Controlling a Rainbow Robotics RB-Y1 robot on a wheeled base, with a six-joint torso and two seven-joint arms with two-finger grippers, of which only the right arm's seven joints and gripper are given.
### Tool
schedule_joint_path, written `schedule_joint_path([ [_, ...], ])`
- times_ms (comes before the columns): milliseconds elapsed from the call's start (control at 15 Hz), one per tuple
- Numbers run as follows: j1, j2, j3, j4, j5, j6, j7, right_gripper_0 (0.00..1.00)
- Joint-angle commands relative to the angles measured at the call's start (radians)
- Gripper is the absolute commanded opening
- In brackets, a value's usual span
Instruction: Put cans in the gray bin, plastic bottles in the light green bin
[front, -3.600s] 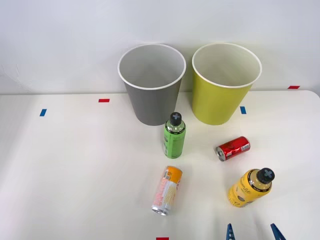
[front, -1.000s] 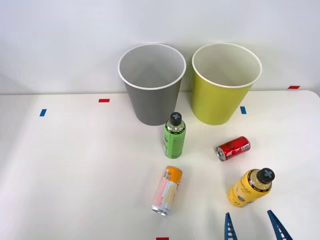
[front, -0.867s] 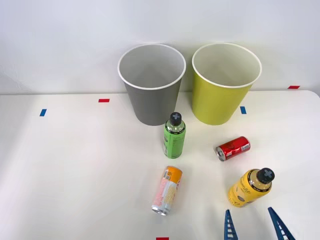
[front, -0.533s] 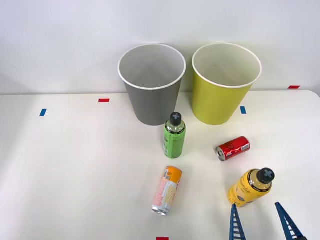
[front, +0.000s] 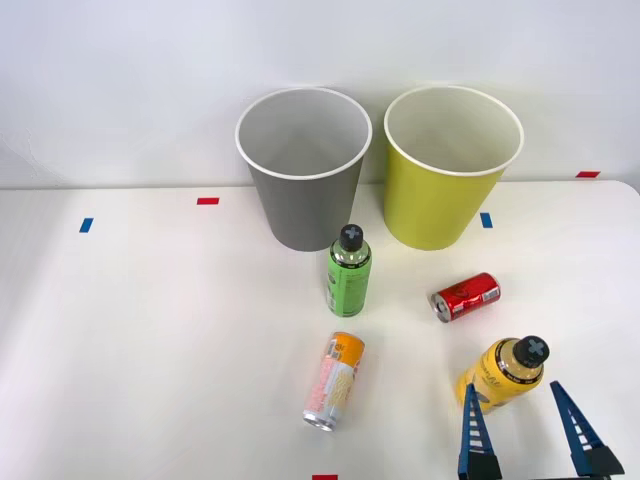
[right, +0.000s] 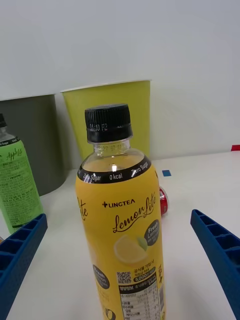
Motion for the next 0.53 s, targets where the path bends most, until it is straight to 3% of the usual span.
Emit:
schedule_joint_path([
  [67, -0.027, -0.001, -0.001, 0.0, -0.017, 0.029, 0.01, 1.0],
  [533, -0.062, 0.006, -0.008, 0.003, -0.033, 0.089, 0.054, 1.0],
])
